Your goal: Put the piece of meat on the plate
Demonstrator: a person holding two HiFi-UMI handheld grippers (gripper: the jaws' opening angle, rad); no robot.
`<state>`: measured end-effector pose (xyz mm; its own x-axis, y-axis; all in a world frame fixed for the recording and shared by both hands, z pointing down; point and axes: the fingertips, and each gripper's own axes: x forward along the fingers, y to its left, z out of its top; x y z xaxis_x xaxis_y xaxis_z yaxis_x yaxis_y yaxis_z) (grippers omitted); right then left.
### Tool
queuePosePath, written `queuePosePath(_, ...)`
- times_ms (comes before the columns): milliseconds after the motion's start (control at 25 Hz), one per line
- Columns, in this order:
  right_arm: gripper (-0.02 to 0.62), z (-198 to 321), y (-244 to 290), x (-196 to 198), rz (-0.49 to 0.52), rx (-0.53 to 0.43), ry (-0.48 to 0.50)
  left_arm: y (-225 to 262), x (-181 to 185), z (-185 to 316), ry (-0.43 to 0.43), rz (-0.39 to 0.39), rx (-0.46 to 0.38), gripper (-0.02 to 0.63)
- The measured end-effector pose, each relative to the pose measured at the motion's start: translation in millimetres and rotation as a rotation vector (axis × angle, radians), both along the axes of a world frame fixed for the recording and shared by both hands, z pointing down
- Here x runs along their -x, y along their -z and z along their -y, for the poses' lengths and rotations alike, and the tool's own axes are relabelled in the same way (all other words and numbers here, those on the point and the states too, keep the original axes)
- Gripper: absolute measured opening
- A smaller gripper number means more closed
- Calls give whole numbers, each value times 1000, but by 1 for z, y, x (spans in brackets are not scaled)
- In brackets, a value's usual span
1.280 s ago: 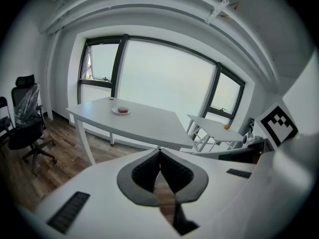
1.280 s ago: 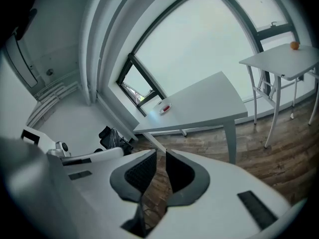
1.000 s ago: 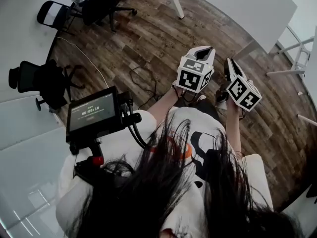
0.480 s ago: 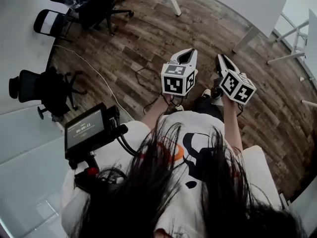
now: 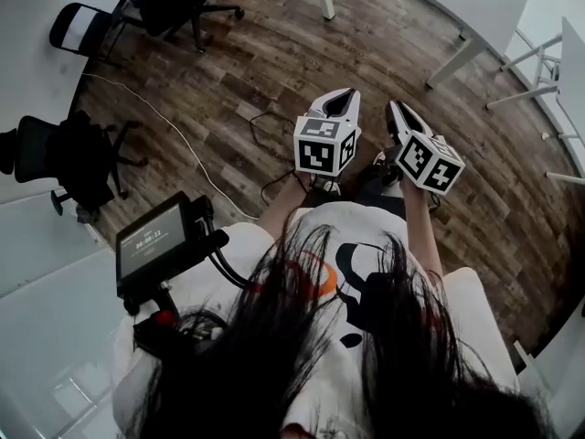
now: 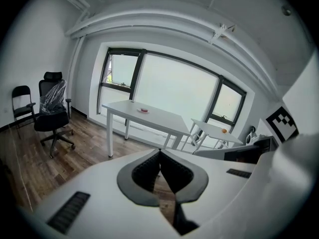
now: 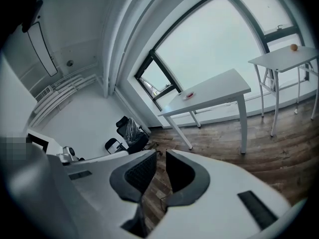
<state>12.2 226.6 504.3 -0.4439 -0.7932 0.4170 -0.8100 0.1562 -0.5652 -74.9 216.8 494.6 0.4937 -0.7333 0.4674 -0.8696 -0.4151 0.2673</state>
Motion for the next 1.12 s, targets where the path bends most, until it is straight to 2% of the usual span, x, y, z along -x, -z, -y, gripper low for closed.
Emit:
queuePosePath(80, 67, -30, 3, 15, -16, -21, -5, 0, 13, -30, -12, -8, -15, 5)
queuePosePath(160, 67, -39, 3, 20, -20, -28, -4, -2, 14, -37, -19, -10, -18, 5)
queuePosePath(600, 67, -40, 10, 16, -46, -34, 5, 3, 4, -32, -35, -20, -26, 5)
queuePosePath(1120, 67, -51, 25, -10, -70, -38, -29, 19, -29, -34, -100, -27, -37, 6)
